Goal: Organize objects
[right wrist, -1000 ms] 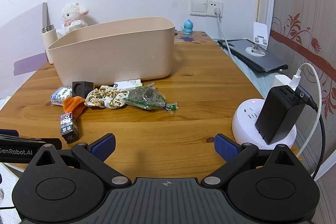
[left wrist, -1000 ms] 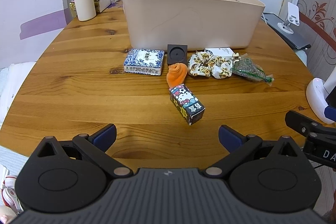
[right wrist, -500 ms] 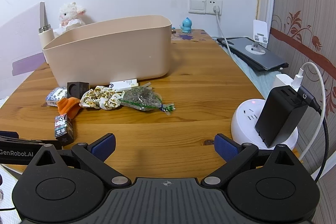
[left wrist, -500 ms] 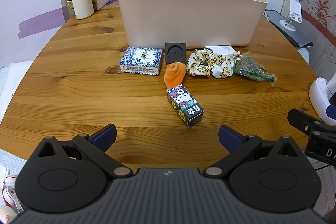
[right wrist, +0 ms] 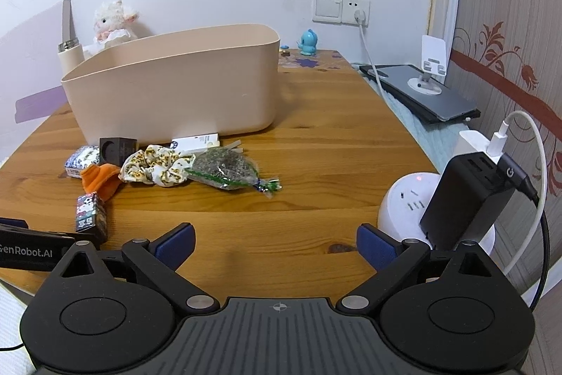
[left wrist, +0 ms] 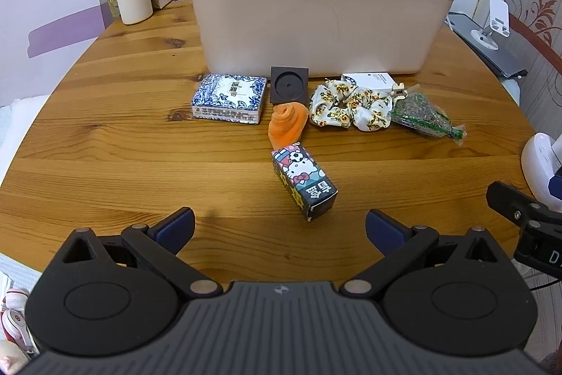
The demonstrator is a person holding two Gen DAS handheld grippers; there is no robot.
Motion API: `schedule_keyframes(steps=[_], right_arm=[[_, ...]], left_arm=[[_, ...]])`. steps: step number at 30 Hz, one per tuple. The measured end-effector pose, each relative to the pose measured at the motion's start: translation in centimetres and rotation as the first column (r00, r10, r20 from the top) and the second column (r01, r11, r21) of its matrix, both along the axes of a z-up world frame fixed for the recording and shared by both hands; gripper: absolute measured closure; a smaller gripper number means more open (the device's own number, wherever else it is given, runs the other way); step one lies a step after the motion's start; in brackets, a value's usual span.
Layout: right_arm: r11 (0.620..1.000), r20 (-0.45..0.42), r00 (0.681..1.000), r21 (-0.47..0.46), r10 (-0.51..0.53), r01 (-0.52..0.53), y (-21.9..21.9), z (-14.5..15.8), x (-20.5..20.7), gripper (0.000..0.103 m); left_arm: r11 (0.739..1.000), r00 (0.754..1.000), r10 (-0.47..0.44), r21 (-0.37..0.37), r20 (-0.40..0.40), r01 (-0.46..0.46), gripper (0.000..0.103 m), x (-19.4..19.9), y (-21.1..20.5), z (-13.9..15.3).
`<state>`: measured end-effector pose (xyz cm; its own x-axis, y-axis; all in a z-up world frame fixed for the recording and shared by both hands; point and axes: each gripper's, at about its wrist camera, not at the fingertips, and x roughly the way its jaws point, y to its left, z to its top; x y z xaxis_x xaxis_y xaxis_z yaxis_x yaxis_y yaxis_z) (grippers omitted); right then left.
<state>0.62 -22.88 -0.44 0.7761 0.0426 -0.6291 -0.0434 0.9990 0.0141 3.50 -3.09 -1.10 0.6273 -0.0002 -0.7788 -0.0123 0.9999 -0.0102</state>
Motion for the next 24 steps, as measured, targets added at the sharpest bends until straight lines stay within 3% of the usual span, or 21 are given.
schedule_keyframes(steps=[17,24], right_arm=[[0.995,0.025,0.996,-0.035,0.091,-0.090,0.8,-0.3,3.1,0.005],[0.988,0.017,0.989,-0.062,0.144,-0.143,1.9,-1.2,5.6,0.011]], left_arm=[[0.995,0.996,0.073,-0.067,-0.046,-0.076,0.000,2.5,0.8,-1.5],[0.999,0.998,0.050,-0.020,-0.032,-0.051,0.001,3.4,0.5,-2.0]])
